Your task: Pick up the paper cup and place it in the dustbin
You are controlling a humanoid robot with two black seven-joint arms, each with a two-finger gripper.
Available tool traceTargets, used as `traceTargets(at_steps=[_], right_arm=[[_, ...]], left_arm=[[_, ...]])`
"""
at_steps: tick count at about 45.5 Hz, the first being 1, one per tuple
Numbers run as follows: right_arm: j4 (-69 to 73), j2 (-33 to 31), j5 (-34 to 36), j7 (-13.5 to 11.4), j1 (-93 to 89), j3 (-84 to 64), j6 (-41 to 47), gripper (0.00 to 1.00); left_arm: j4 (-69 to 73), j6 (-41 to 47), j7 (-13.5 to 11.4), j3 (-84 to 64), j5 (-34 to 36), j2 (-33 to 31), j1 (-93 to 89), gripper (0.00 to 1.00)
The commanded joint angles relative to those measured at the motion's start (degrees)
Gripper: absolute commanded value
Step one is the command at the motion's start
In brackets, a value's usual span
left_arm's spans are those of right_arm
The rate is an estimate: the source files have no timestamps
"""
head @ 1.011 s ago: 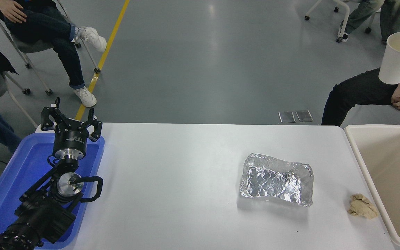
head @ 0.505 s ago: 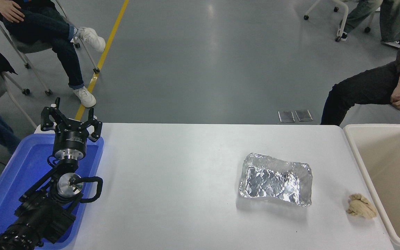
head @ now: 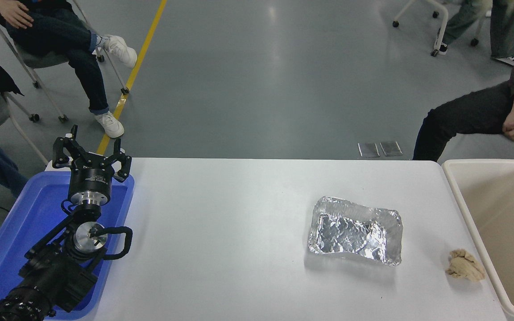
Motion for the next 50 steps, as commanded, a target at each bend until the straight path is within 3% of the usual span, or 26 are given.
traceTargets(at_steps=[1,7,9,11,12,13,23,24,26,42,50], right_arm=[[-3.02,5.93,7.35,0.09,-8.41,1.72,-6.7,0.0],[-3.11,7.34,8.32,0.09,-9.55,1.81,-7.75,0.01],[-3.11,7.43,8.58,0.09,-9.64,1.81,-7.75,0.08],[-3.11,7.52,8.58,0.09,-9.64,1.81,-7.75,0.26],[-3.11,7.6,8.67,0.09,-9.56,1.81,-7.75,0.53],[-3.11,7.69,8.76,0.09,-9.64,1.9,-7.75,0.56],[-3.28,9.62,10.6,0.09,-9.64,2.6,-7.84,0.58],[-3.28,9.71,10.6,0.09,-9.64,2.6,-7.84,0.66],[-3.28,9.89,10.6,0.09,-9.64,2.6,-7.84,0.99],[2.85,9.98,10.6,0.09,-4.03,2.08,-6.7,1.0],[22.62,1.37,6.74,-0.17,6.87,-0.82,-6.61,1.0]], left_arm=[[0.0,0.0,-0.09,0.0,0.0,0.0,0.0,0.99],[0.09,0.0,-0.09,-0.09,0.0,0.0,-0.09,0.99],[0.09,0.0,-0.01,-0.09,0.0,0.0,0.0,0.99],[0.09,0.0,-0.09,0.0,0.0,0.0,0.0,0.99],[0.09,0.0,-0.09,-0.09,0.0,0.0,-0.09,0.99],[0.0,0.0,-0.01,-0.09,0.0,0.0,-0.09,0.99],[0.09,0.0,-0.09,0.0,0.0,0.0,-0.09,0.99],[0.09,0.0,-0.09,-0.09,0.0,0.0,-0.09,0.99],[0.09,0.0,-0.01,-0.09,0.0,0.0,-0.09,0.99],[0.09,0.0,-0.01,0.0,0.0,0.0,-0.09,0.99],[0.09,0.0,-0.01,0.0,0.0,0.0,-0.09,0.99]])
